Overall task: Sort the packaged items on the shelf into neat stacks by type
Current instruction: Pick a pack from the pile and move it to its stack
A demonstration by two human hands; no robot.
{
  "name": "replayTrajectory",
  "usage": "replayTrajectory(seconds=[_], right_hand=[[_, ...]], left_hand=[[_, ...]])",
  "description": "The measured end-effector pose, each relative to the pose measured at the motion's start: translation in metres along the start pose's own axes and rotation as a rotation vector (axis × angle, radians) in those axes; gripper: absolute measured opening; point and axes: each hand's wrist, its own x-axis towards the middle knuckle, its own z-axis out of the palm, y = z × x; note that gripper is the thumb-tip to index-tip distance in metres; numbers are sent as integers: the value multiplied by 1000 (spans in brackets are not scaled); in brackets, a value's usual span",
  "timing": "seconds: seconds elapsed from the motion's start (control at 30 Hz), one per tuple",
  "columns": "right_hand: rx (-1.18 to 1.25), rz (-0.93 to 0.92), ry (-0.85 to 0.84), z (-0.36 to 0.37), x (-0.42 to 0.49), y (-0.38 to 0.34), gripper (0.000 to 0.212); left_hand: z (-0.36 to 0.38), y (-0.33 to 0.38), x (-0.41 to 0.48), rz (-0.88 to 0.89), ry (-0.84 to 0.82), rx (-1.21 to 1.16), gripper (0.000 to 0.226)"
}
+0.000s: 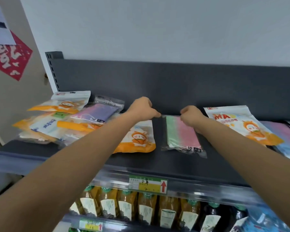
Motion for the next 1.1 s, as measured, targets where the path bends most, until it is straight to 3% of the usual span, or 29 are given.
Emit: replayTrajectory(seconds=[0.07,0.23,0.3,0.43,0.5,0.67,0.8,0.9,0.97,1.1], right_hand=[[83,-30,-50,14,1,-19,26],[160,-66,-190,64,-7,-74,13],[153,-47,-258,84,-12,-92,26],[124,-46,-301,121,-17,-123,29],[82,-49,-328,133,-21,-131,15],[91,36,-379,153,-35,-142,31],[185,80,-424,147,-42,-142,31],[334,128,-396,142,-38,-140,15],[446,183,-380,138,-36,-139,33],[628,226,-351,120,-38,-133,22]], left_hand=[[-26,-15,-2,-33,72,85,35],[-85,-70,-9,-224,139,305,34],[-98,-87,-14,-282,121,372,32],[-107,-107,-23,-286,35,439,37],[-106,-112,-25,-291,-15,458,45],[-103,-113,-21,-341,-78,451,58],[-102,-110,-20,-390,-121,392,54],[-100,-105,-21,-405,-118,295,60],[-96,-99,-20,-407,-126,172,66],[-88,-89,-19,-410,-176,-91,70]])
